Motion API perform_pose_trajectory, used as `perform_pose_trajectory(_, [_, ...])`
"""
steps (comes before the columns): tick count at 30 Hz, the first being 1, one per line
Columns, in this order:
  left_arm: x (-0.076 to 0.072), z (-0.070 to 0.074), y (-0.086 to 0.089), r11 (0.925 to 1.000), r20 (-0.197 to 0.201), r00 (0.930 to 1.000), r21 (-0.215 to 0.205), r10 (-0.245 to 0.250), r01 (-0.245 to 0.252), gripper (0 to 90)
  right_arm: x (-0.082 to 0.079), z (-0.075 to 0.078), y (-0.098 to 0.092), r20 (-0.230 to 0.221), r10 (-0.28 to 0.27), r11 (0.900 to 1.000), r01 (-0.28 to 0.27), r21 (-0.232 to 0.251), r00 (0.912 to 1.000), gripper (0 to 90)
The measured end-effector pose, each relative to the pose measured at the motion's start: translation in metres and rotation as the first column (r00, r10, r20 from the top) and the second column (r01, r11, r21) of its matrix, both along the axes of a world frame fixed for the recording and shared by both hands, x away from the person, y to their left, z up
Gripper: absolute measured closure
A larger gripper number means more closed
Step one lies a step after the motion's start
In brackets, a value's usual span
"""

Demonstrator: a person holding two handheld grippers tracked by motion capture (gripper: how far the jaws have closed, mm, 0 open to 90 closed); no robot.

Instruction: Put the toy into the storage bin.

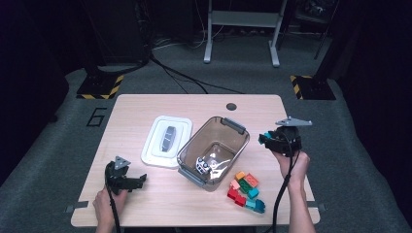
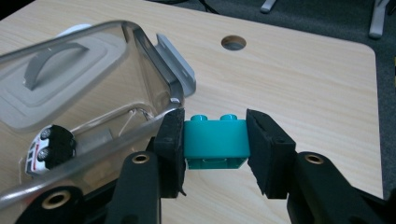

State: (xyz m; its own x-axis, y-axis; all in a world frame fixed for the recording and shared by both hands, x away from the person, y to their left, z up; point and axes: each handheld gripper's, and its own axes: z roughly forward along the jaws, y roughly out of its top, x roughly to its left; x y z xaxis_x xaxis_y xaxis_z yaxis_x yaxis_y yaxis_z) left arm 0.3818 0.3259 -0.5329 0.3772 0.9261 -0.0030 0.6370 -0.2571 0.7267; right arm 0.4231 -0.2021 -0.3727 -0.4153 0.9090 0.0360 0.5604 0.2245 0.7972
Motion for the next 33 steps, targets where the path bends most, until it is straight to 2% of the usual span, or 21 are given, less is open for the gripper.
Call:
perform_pose_trajectory(1, [0.0, 0.0, 0.0, 1.0, 0.0, 1.0, 0.0, 0.0, 0.0, 0.0, 0.001, 0.006, 0.005, 0.01, 0.011, 1.0, -0.011, -0.006, 0.9999, 58.7])
perform_pose_trajectory(7, [0.0, 0.0, 0.0, 1.0, 0.0, 1.0, 0.0, 0.0, 0.0, 0.0, 0.005, 0.02, 0.02, 0.03, 0.044, 0.999, -0.043, -0.02, 0.9986, 58.7])
perform_pose_trajectory(11, [0.0, 0.0, 0.0, 1.0, 0.0, 1.0, 0.0, 0.0, 0.0, 0.0, 0.009, 0.024, 0.036, 0.029, 0.075, 0.997, -0.074, -0.027, 0.9967, 58.7])
perform_pose_trajectory(19, [0.0, 0.0, 0.0, 1.0, -0.003, 1.0, -0.001, 0.001, -0.001, 0.0, 0.021, 0.011, 0.066, -0.011, 0.118, 0.991, -0.118, -0.068, 0.993, 58.7])
perform_pose_trajectory(21, [0.0, 0.0, 0.0, 1.0, -0.002, 1.0, 0.0, 0.001, -0.001, 0.0, 0.023, 0.007, 0.07, -0.031, 0.108, 0.991, -0.11, -0.073, 0.9936, 58.7])
perform_pose_trajectory(23, [0.0, 0.0, 0.0, 1.0, -0.003, 1.0, 0.0, 0.001, -0.001, 0.0, 0.027, 0.0, 0.074, -0.047, 0.103, 0.99, -0.107, -0.097, 0.9936, 58.6])
perform_pose_trajectory(25, [0.0, 0.0, 0.0, 1.0, -0.003, 1.0, 0.0, 0.001, -0.001, 0.0, 0.028, -0.003, 0.073, -0.045, 0.105, 0.989, -0.109, -0.104, 0.9934, 58.7])
perform_pose_trajectory(27, [0.0, 0.0, 0.0, 1.0, -0.003, 1.0, 0.0, 0.001, -0.001, 0.0, 0.029, -0.008, 0.072, -0.062, 0.097, 0.99, -0.102, -0.096, 0.9934, 58.6])
perform_pose_trajectory(33, [0.0, 0.0, 0.0, 1.0, -0.003, 1.0, 0.0, 0.001, -0.001, 0.0, 0.03, -0.012, 0.074, -0.061, 0.099, 0.987, -0.106, -0.118, 0.9932, 58.2])
